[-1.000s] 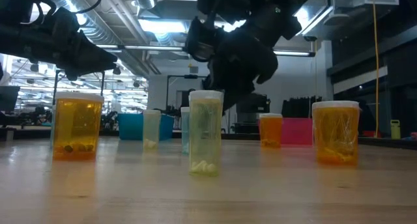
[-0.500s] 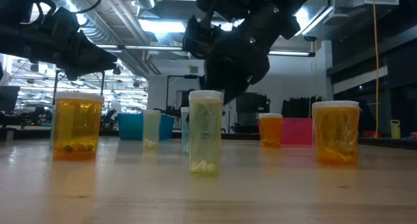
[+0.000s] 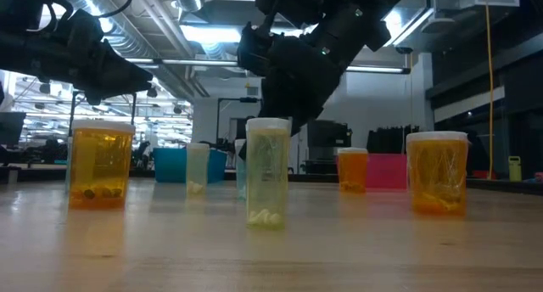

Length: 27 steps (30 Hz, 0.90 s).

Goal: Pick and place medicine bottles into bin by pill shape (circle, oval)
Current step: Put the small blue pill bottle into the red bin

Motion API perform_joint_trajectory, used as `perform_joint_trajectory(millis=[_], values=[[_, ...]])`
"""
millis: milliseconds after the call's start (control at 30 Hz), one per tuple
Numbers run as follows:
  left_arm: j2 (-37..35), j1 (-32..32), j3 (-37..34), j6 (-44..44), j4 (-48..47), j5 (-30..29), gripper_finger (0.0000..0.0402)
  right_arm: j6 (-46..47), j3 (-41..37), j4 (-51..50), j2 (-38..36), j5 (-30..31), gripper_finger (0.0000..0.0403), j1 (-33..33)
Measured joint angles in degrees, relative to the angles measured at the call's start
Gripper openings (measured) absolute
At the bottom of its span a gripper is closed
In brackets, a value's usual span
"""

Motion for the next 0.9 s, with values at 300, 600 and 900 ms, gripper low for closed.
perform_joint_trajectory(millis=[300,600,900], values=[[-0.01,0.00,0.00,-0.02,0.00,0.01,0.0147,2.36,1.36,-5.66,-3.50,4.52,0.0120,-1.54],[-0.01,0.00,0.00,-0.04,0.00,0.00,0.0147,1.92,1.31,-21.35,-16.37,16.70,0.0118,-4.67],[0.01,-0.01,0.00,-0.07,0.00,0.00,0.0147,2.82,-7.62,-27.27,-30.55,31.46,0.0116,-14.73]])
